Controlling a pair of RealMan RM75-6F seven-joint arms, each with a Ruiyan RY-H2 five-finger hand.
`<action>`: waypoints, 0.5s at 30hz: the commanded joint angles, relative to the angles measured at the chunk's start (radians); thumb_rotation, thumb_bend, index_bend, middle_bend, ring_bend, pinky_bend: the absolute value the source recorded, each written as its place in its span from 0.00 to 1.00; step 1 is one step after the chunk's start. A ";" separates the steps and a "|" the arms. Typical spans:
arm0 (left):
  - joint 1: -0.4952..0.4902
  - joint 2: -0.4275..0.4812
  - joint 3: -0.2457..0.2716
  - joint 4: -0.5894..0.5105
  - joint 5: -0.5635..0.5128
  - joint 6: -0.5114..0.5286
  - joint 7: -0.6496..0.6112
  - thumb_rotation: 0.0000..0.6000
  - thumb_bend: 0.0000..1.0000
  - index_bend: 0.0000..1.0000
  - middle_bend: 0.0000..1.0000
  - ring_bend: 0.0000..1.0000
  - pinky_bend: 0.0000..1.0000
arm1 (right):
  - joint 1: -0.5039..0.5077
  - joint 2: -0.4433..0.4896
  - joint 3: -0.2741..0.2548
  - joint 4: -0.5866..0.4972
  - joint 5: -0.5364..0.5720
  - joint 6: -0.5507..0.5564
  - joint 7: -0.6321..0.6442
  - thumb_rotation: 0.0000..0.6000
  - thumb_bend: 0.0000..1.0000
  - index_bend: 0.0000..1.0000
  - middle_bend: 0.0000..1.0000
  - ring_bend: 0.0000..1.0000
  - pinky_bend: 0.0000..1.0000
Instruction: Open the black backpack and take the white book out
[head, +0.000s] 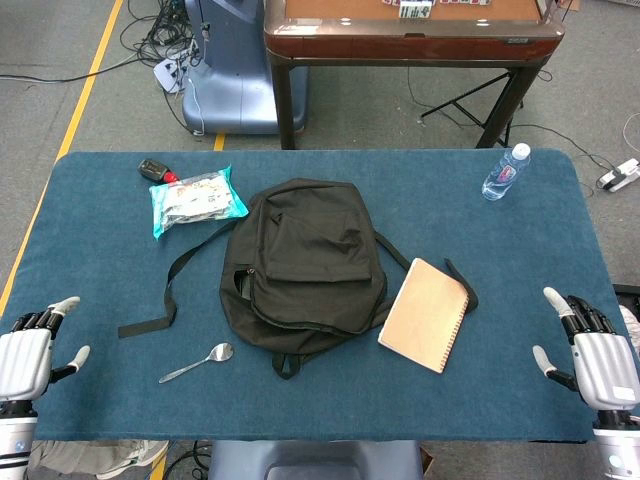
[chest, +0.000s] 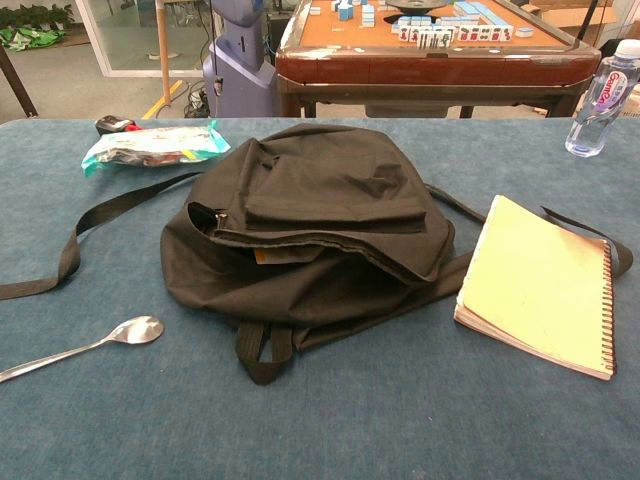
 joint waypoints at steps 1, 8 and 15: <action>-0.001 0.000 0.001 -0.001 -0.001 -0.004 0.003 1.00 0.26 0.25 0.29 0.32 0.25 | -0.001 0.001 0.003 -0.002 -0.003 -0.005 0.000 1.00 0.29 0.12 0.20 0.13 0.20; 0.002 0.005 -0.001 -0.005 -0.002 0.001 0.000 1.00 0.26 0.25 0.29 0.32 0.25 | 0.008 0.006 0.012 -0.010 -0.021 -0.031 -0.001 1.00 0.29 0.12 0.20 0.14 0.20; 0.002 0.008 -0.004 -0.006 -0.001 0.002 -0.007 1.00 0.26 0.25 0.29 0.32 0.25 | 0.074 0.032 0.028 -0.056 -0.051 -0.129 -0.033 1.00 0.29 0.15 0.21 0.15 0.23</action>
